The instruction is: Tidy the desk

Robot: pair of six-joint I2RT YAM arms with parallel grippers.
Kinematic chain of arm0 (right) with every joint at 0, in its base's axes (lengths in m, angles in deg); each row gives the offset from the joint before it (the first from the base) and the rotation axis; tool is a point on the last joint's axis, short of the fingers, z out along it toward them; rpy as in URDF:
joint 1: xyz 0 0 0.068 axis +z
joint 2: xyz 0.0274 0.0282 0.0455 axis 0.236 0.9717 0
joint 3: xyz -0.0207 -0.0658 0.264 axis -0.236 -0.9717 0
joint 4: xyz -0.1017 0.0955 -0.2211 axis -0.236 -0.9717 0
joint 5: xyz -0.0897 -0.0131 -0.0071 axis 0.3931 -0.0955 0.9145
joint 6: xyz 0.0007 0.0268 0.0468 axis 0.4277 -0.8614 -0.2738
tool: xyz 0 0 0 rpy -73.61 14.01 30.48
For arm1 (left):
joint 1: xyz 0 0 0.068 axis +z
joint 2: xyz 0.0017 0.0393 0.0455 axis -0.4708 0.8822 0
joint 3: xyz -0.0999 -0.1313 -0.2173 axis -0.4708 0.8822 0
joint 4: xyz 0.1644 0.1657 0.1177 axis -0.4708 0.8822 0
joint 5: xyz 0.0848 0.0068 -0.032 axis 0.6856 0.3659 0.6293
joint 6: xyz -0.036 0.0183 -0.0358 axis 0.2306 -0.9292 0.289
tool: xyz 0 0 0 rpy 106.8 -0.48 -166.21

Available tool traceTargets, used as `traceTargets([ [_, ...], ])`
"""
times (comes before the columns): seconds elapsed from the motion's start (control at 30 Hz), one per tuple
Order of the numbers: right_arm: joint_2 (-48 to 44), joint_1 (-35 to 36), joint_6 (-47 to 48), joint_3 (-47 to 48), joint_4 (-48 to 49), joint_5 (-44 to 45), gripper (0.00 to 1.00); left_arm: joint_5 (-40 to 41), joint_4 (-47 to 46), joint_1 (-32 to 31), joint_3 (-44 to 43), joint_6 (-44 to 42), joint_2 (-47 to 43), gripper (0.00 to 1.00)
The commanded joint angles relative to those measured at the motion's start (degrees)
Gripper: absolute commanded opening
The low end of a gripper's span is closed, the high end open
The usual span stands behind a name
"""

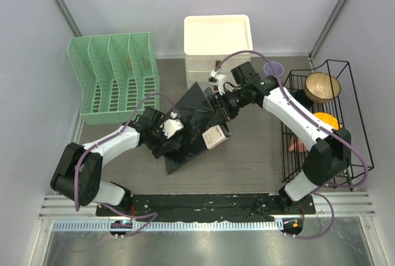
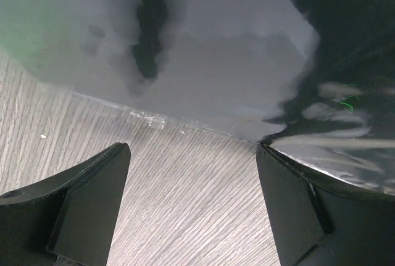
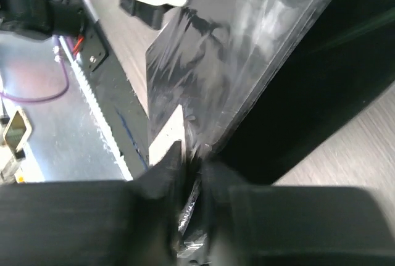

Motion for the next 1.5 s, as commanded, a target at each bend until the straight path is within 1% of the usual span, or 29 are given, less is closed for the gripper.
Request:
traceTargets([
  [0.0,1.47,2.30,-0.40,5.83,-1.52,6.14,0.06,-1.02,-6.35,-0.32,-0.65,0.91,-1.78,0.88],
  [0.03,1.83,2.47,-0.48,6.81,-2.05,7.19,0.01,-0.93,-6.62,-0.41,-0.47,0.82,-2.22,0.89],
  [0.17,4.02,4.14,-0.84,11.73,-4.33,9.74,0.01,-0.75,-6.97,-0.41,0.06,0.82,-5.47,0.88],
  [0.33,6.57,4.85,-3.55,19.38,-6.97,12.47,0.01,-1.63,-6.71,-0.32,-0.29,1.44,-11.00,0.89],
  [0.57,6.67,5.73,-8.65,24.92,-6.19,21.34,0.01,-4.44,-8.55,-0.67,-0.21,3.98,-15.93,0.88],
  [0.77,6.22,5.90,-12.43,24.66,-4.51,27.75,0.01,-6.20,-12.59,-2.08,1.72,6.18,-19.44,0.87],
  [0.83,5.87,5.90,-14.37,25.01,-4.25,32.75,0.01,-5.85,-13.30,-3.31,1.99,6.36,-19.97,0.88],
  [0.9,5.87,5.99,-15.51,25.71,-4.51,34.35,0.01,-4.80,-13.74,-4.88,1.90,6.19,-19.71,0.88],
  [0.97,5.52,6.08,-16.22,25.54,-4.95,31.56,0.01,-2.96,-13.30,-5.94,1.55,5.92,-19.28,0.88],
  [1.1,2.72,6.69,-18.15,23.61,-5.48,29.18,0.01,-1.11,-12.77,-7.09,1.37,5.75,-18.39,0.88],
  [1.3,-3.08,6.61,-20.61,19.04,-4.60,30.05,0.01,-1.54,-13.91,-7.35,1.55,7.32,-18.83,0.86],
  [1.4,-4.14,6.61,-21.58,17.02,-3.55,29.61,0.01,-0.84,-16.28,-8.05,2.78,8.64,-19.80,0.84],
  [1.47,-4.15,6.43,-22.54,15.97,-2.58,29.26,0.01,1.00,-18.13,-9.28,3.92,8.56,-21.03,0.84],
])
